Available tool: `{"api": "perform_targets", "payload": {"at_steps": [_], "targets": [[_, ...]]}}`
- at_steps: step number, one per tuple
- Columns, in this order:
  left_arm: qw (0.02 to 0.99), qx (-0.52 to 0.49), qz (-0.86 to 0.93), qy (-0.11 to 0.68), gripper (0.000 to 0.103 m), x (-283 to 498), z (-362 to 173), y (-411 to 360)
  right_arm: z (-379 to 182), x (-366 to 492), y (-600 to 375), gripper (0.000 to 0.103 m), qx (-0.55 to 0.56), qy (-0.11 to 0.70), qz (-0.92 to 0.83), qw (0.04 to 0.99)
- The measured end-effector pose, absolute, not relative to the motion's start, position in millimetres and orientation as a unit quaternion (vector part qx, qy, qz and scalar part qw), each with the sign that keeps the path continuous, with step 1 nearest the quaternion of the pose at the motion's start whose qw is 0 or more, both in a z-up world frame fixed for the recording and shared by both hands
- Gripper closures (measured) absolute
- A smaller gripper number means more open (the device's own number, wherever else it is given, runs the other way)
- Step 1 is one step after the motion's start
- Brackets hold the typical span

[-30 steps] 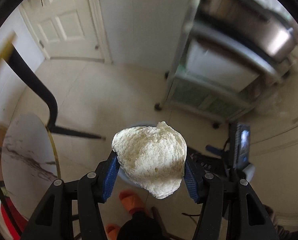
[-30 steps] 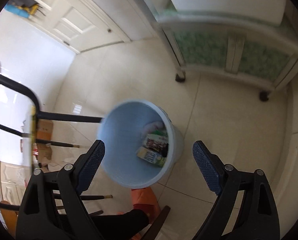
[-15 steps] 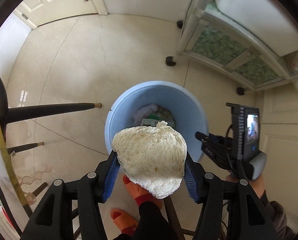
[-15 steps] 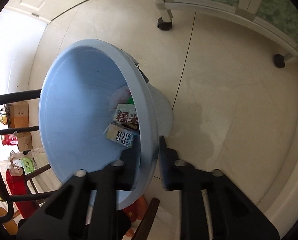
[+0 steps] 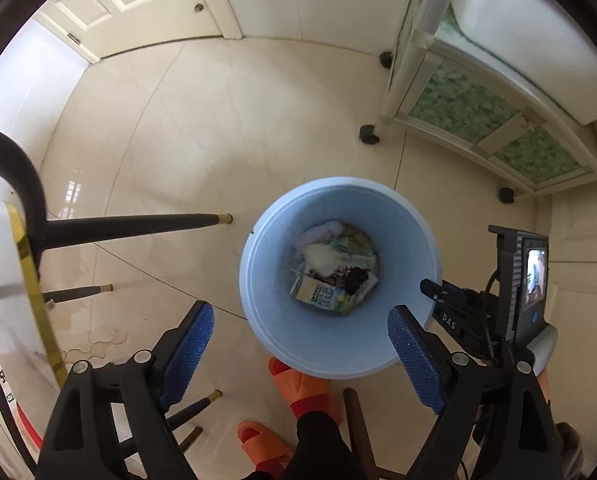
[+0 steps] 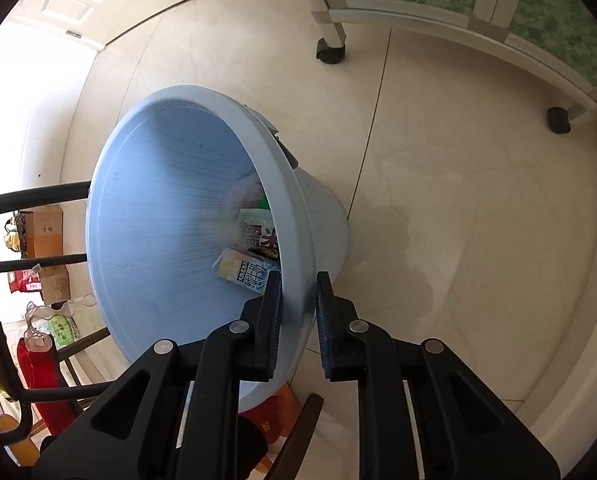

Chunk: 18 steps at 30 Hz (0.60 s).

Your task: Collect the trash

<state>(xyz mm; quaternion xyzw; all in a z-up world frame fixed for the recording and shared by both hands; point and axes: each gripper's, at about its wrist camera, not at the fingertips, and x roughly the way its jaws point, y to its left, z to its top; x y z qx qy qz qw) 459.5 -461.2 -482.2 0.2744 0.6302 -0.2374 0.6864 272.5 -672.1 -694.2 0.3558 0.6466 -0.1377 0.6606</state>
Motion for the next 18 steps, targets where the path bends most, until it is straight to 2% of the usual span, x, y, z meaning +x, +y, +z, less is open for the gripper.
{"api": "perform_targets", "payload": {"at_steps": [3, 8, 10, 12, 14, 15, 18], "targets": [[0.683, 0.272, -0.254, 0.628, 0.017, 449.5, -461.8, -458.8, -686.9, 271.2, -672.5, 0.087, 0.353, 0.645, -0.141, 0.663], [0.702, 0.263, -0.278, 0.601, 0.017, 420.7, -415.0, -458.1, -659.9, 268.5, -675.8, 0.078, 0.351, 0.635, -0.144, 0.673], [0.709, 0.253, -0.291, 0.590, 0.017, 405.6, -391.8, -453.8, -639.7, 265.2, -678.0, 0.065, 0.351, 0.628, -0.147, 0.679], [0.720, 0.244, -0.301, 0.576, 0.017, 392.4, -370.0, -449.4, -611.1, 259.5, -682.4, 0.061, 0.353, 0.609, -0.153, 0.694], [0.739, 0.227, -0.309, 0.553, 0.017, 378.1, -340.7, -441.4, -576.1, 252.1, -686.2, 0.052, 0.353, 0.587, -0.166, 0.709], [0.751, 0.215, -0.314, 0.540, 0.017, 370.5, -323.2, -436.8, -553.7, 247.5, -688.5, 0.044, 0.354, 0.572, -0.173, 0.720], [0.782, 0.189, -0.324, 0.497, 0.017, 350.6, -274.5, -417.3, -488.1, 238.9, -690.3, 0.038, 0.349, 0.526, -0.180, 0.754]]}}
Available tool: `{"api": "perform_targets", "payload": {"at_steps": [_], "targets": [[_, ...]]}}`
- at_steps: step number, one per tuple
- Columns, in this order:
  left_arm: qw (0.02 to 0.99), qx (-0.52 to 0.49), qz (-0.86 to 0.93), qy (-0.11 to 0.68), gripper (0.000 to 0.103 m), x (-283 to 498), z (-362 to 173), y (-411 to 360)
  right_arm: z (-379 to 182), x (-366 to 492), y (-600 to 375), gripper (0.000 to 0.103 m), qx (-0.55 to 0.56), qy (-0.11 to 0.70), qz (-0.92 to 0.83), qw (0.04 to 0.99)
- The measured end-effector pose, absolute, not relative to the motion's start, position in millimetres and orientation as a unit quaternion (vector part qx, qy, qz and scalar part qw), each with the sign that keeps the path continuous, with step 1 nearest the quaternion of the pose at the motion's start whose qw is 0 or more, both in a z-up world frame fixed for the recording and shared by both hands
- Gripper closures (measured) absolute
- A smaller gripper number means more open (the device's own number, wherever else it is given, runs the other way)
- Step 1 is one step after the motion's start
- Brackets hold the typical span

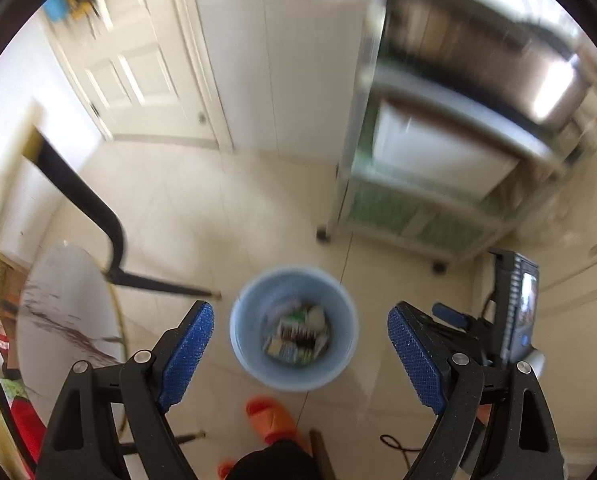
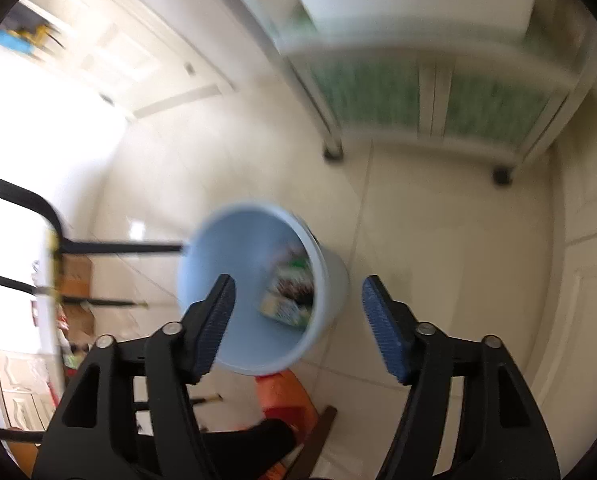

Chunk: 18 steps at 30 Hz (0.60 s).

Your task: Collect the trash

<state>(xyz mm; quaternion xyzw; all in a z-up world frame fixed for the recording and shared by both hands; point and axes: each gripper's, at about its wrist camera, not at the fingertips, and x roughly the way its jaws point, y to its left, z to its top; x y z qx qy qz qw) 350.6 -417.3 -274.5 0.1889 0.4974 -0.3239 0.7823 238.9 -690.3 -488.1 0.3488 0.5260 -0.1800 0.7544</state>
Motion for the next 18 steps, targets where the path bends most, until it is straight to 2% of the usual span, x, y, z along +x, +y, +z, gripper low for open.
{"api": "perform_targets", "payload": {"at_steps": [3, 6, 8, 9, 14, 16, 18], "targets": [[0.817, 0.168, -0.328, 0.444, 0.010, 324.9, -221.5, -392.2, -417.9, 238.6, -679.5, 0.037, 0.329, 0.482, -0.167, 0.795], [0.842, 0.151, -0.330, 0.400, 0.008, 300.6, -178.3, -365.9, -344.8, 238.6, -659.4, 0.037, 0.293, 0.433, -0.154, 0.838], [0.859, 0.139, -0.325, 0.369, 0.006, 280.2, -147.3, -340.4, -302.2, 237.6, -643.8, 0.029, 0.273, 0.401, -0.141, 0.863], [0.869, 0.134, -0.321, 0.351, 0.004, 270.0, -133.4, -327.4, -278.4, 236.9, -633.1, 0.021, 0.260, 0.383, -0.133, 0.876], [0.908, 0.105, -0.296, 0.279, 0.001, 212.9, -88.1, -253.7, -175.5, 229.7, -581.1, 0.016, 0.190, 0.304, -0.104, 0.928], [0.922, 0.088, -0.279, 0.253, 0.001, 186.4, -69.5, -222.5, -143.8, 221.8, -556.5, 0.010, 0.166, 0.275, -0.093, 0.942], [0.936, 0.072, -0.262, 0.224, 0.001, 161.0, -54.7, -190.7, -112.2, 211.0, -531.7, 0.010, 0.143, 0.242, -0.078, 0.957]]}}
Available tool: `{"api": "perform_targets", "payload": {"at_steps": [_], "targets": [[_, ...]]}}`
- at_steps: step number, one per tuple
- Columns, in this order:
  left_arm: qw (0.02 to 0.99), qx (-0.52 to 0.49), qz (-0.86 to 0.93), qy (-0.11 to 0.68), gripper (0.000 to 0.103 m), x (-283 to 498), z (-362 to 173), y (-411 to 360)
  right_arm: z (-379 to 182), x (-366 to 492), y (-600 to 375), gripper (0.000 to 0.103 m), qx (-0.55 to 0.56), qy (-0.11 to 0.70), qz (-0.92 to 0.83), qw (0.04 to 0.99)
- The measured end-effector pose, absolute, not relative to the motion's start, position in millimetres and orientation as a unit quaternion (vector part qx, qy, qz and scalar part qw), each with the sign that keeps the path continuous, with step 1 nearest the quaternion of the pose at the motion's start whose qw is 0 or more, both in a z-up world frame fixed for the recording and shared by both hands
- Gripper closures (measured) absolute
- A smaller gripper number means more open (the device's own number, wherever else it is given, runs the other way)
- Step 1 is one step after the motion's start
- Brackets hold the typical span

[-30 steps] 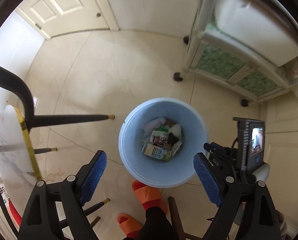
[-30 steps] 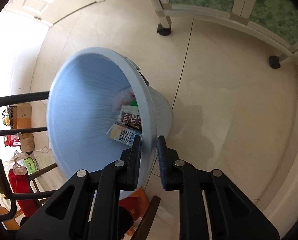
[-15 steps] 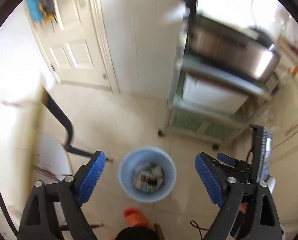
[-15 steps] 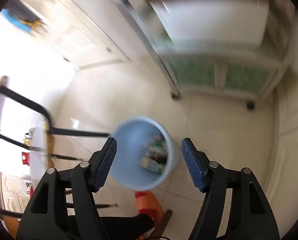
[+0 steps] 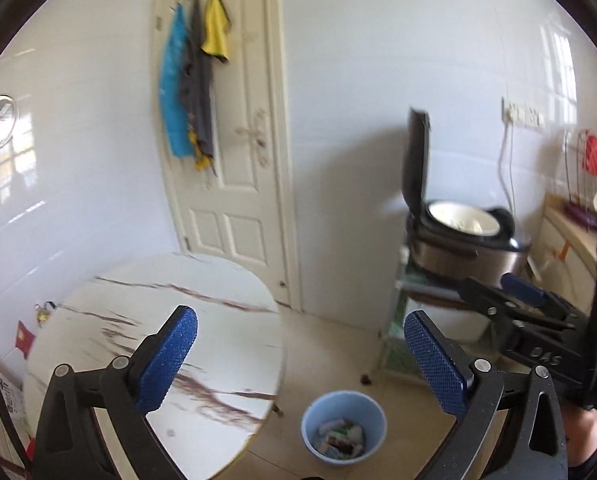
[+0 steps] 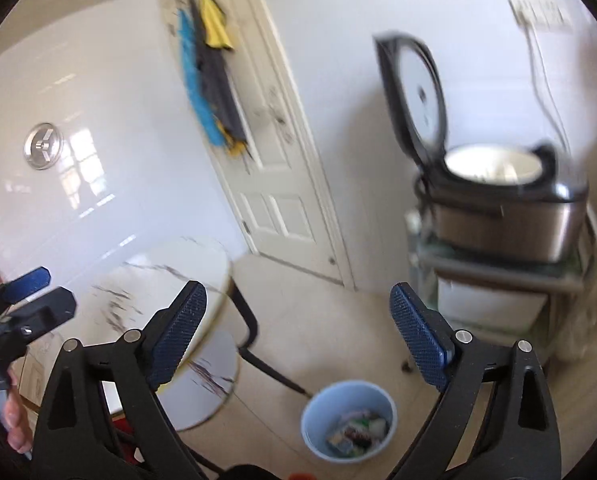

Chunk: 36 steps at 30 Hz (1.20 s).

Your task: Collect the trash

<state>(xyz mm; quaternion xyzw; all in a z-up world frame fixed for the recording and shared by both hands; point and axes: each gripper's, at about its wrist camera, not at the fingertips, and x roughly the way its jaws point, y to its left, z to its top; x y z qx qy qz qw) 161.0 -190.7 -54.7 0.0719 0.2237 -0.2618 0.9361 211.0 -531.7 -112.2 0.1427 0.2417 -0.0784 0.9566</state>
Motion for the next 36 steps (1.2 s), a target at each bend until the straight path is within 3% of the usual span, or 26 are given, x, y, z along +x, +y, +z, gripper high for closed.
{"api": "perform_targets", "payload": {"at_steps": [3, 5, 9, 16, 25, 36], "targets": [[0.956, 0.053, -0.228, 0.178, 0.001, 111.3, -47.4, -150.5, -74.2, 193.5, -493.4, 0.009, 0.110, 0.198, -0.052, 0.973], [0.967, 0.046, -0.201, 0.150, 0.001, 77.7, -43.2, -120.7, -53.0, 184.7, -467.5, 0.000, 0.089, 0.172, -0.030, 0.981], [0.983, 0.037, -0.152, 0.095, 0.001, 21.9, -41.0, -75.0, -22.7, 165.5, -416.3, 0.000, 0.033, 0.122, 0.013, 0.992], [0.992, 0.024, -0.103, 0.065, 0.001, -27.0, -42.7, -45.7, -4.8, 162.4, -362.9, 0.000, -0.002, 0.103, 0.070, 0.992], [0.995, 0.026, -0.064, 0.068, 0.001, -51.7, -80.3, -68.1, -10.6, 141.5, -329.7, 0.000, -0.034, 0.074, 0.117, 0.990], [0.996, 0.031, -0.047, 0.069, 0.001, -64.0, -74.3, -89.7, -11.7, 127.5, -314.0, 0.000, -0.041, 0.052, 0.101, 0.993]]}}
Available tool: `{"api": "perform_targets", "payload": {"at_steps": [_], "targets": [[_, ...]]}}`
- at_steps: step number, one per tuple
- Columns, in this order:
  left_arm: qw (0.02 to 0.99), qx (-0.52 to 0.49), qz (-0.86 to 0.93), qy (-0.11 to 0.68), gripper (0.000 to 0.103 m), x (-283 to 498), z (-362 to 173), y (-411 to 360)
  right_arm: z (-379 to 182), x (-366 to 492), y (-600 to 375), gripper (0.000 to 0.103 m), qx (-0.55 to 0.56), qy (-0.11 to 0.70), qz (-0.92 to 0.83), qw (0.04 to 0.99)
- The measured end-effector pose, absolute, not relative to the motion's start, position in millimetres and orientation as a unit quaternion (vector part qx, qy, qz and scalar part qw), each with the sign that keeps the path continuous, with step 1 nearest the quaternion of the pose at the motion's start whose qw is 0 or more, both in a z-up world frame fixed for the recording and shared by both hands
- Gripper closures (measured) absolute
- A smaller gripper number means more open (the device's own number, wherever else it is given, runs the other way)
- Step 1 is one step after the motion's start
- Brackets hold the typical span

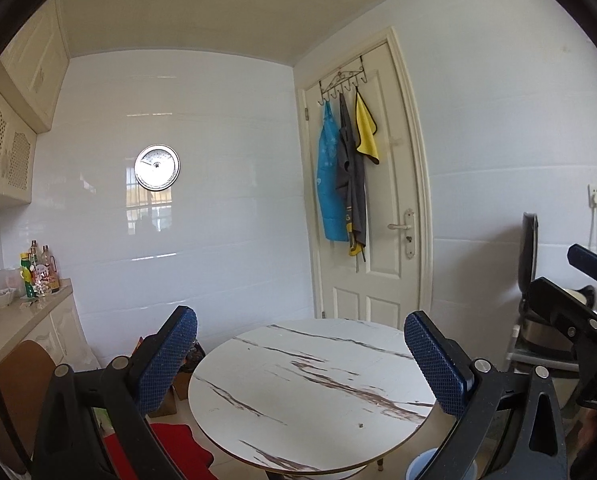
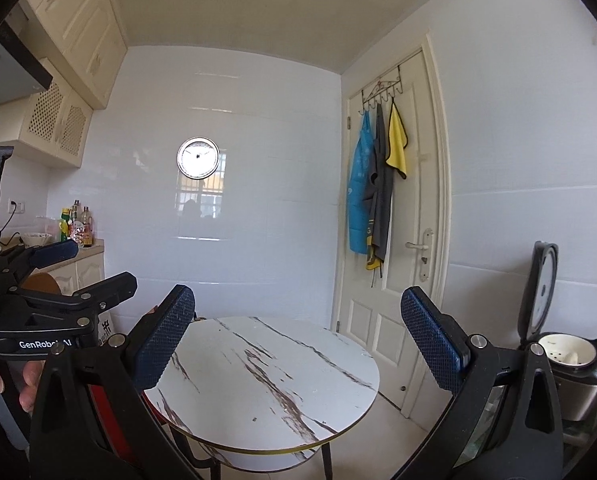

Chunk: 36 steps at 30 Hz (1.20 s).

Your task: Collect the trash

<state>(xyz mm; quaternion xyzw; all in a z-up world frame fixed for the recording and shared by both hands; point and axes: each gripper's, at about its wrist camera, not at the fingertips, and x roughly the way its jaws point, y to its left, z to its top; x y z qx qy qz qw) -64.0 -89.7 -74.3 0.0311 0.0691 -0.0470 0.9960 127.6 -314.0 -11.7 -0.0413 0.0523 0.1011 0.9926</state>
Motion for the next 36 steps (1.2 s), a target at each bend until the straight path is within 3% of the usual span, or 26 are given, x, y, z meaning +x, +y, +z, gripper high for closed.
{"api": "perform_targets", "payload": {"at_steps": [36], "targets": [[0.996, 0.029, -0.042, 0.070, 0.001, -39.8, -71.9, -80.6, -14.9, 127.1, -314.2, 0.000, -0.036, 0.061, 0.094, 0.993]]}}
